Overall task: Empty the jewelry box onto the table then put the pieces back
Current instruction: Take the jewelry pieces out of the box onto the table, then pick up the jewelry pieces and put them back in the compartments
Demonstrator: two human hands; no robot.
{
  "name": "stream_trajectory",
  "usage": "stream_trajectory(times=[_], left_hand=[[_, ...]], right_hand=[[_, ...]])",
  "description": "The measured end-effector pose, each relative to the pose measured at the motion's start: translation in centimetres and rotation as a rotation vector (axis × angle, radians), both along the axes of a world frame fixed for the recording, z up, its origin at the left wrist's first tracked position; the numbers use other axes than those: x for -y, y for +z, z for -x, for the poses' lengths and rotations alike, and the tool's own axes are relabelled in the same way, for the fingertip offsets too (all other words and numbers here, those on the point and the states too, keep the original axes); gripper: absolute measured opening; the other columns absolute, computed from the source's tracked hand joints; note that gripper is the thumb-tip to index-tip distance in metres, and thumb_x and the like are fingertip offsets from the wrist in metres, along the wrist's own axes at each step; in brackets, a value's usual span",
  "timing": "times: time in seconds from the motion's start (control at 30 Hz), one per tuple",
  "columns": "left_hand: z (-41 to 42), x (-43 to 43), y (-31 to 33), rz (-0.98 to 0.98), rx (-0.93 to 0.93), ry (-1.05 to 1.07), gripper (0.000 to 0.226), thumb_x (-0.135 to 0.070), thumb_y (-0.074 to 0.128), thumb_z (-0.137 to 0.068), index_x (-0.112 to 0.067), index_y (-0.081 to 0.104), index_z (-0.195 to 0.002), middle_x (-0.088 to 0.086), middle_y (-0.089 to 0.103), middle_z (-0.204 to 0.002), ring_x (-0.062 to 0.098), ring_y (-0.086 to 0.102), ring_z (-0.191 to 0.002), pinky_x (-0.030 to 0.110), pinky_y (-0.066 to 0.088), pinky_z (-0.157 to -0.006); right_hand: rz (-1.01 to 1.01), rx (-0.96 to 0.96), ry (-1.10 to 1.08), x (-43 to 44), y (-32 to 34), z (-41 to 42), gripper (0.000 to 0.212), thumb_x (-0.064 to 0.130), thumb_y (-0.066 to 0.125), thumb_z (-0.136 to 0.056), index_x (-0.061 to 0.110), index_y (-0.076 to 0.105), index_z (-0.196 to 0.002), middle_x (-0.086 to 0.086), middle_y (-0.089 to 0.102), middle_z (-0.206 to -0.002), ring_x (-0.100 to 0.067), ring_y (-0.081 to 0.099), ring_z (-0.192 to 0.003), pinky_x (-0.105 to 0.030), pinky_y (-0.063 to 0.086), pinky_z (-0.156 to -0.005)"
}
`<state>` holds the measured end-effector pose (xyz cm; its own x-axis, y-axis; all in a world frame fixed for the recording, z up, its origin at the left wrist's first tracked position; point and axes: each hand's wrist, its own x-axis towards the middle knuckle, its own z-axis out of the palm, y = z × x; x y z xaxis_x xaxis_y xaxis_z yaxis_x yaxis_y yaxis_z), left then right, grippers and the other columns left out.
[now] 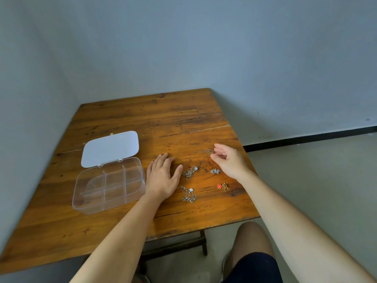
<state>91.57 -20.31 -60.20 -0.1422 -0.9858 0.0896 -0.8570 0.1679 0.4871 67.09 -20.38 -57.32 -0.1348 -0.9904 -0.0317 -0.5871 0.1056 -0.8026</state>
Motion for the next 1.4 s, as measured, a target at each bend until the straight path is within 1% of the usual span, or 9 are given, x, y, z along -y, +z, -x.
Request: stream_trajectory(times=[0.13, 0.27, 0.4, 0.53, 0.73, 0.87, 1.0, 1.1, 1.4], left_hand=[[-0.3, -0.2, 0.7, -0.082, -0.062, -0.04, 0.056, -0.057, 0.035, -0.1, -0.025, 0.048, -0.143, 0.002, 0.029, -0.161, 0.021, 0.012, -0.152, 0.043, 0.003, -0.122], [-0.6, -3.5, 0.5, 0.015, -0.219, -0.024, 0.048, -0.053, 0.042, -0.099, -0.025, 0.057, -0.134, -0.001, 0.042, -0.154, 0.019, 0.023, -0.148, 0.048, 0.021, -0.121], [-0.7, -6.8, -0.2, 0.1, -0.221, 0.005, 0.045, -0.055, 0.044, -0.097, -0.027, 0.06, -0.129, -0.004, 0.049, -0.146, 0.016, 0.034, -0.142, 0.049, 0.03, -0.116], [-0.8, -8.3, -0.1, 0.129, -0.172, -0.025, 0.057, -0.066, 0.037, -0.092, -0.027, 0.062, -0.126, -0.007, 0.059, -0.134, 0.014, 0.045, -0.132, 0.045, 0.034, -0.113], [-0.8, -8.3, 0.1, 0.079, -0.084, -0.034, 0.066, -0.078, 0.042, -0.084, -0.034, 0.059, -0.13, -0.01, 0.054, -0.135, 0.014, 0.042, -0.131, 0.041, 0.026, -0.115], [-0.7, -8.3, 0.1, 0.077, 0.033, -0.075, 0.075, -0.086, 0.043, -0.076, -0.04, 0.056, -0.134, -0.009, 0.046, -0.14, 0.015, 0.035, -0.134, 0.039, 0.024, -0.113], [-0.8, -8.3, 0.2, 0.072, 0.002, -0.071, 0.063, -0.081, 0.049, -0.078, -0.043, 0.063, -0.127, -0.009, 0.046, -0.139, 0.015, 0.035, -0.134, 0.039, 0.024, -0.113], [-1.0, -8.3, -0.1, 0.097, -0.075, -0.071, 0.047, -0.07, 0.057, -0.082, -0.041, 0.07, -0.116, -0.008, 0.052, -0.135, 0.016, 0.039, -0.131, 0.042, 0.026, -0.112], [-1.0, -7.9, -0.1, 0.071, -0.161, -0.054, 0.018, -0.049, 0.068, -0.086, -0.038, 0.073, -0.098, -0.008, 0.056, -0.13, 0.016, 0.042, -0.129, 0.043, 0.028, -0.111]], right_hand=[[0.02, 0.084, -0.045, -2.1, 0.3, -0.3, 0.05, 0.029, 0.063, -0.096, 0.018, 0.05, -0.143, 0.0, 0.059, -0.139, -0.014, 0.056, -0.125, -0.029, 0.046, -0.101], [0.192, -0.038, -0.103, -4.9, -0.3, -0.8, 0.033, 0.022, 0.063, -0.096, 0.02, 0.062, -0.129, 0.002, 0.065, -0.127, -0.013, 0.061, -0.115, -0.026, 0.048, -0.095], [0.225, -0.052, -0.126, -7.8, -0.8, -1.2, 0.029, 0.027, 0.064, -0.095, 0.023, 0.064, -0.124, 0.007, 0.062, -0.121, -0.01, 0.059, -0.105, -0.019, 0.045, -0.085], [0.284, -0.148, -0.171, -11.0, -2.9, -1.8, 0.029, 0.031, 0.07, -0.09, 0.021, 0.066, -0.117, 0.004, 0.06, -0.113, -0.012, 0.061, -0.098, -0.019, 0.044, -0.077], [0.258, -0.37, -0.238, -11.3, -3.4, -3.1, 0.049, 0.049, 0.067, -0.085, 0.016, 0.065, -0.121, -0.003, 0.055, -0.117, -0.021, 0.054, -0.111, -0.031, 0.047, -0.087], [0.223, -0.531, -0.305, -11.1, -3.6, -3.4, 0.057, 0.059, 0.062, -0.084, 0.015, 0.067, -0.12, -0.005, 0.056, -0.108, -0.026, 0.054, -0.106, -0.042, 0.05, -0.088], [0.344, -0.453, -0.299, -11.0, -4.3, -2.9, 0.04, 0.046, 0.073, -0.084, 0.012, 0.077, -0.104, -0.003, 0.061, -0.095, -0.025, 0.06, -0.091, -0.035, 0.052, -0.077], [0.343, -0.407, -0.277, -10.9, -4.6, -2.7, 0.033, 0.044, 0.076, -0.084, 0.014, 0.079, -0.098, -0.001, 0.065, -0.09, -0.022, 0.062, -0.086, -0.027, 0.046, -0.073], [0.37, -0.302, -0.199, -10.7, -3.9, -2.3, 0.024, 0.041, 0.077, -0.081, 0.018, 0.077, -0.085, 0.003, 0.066, -0.079, -0.014, 0.061, -0.071, -0.038, 0.056, -0.066]])
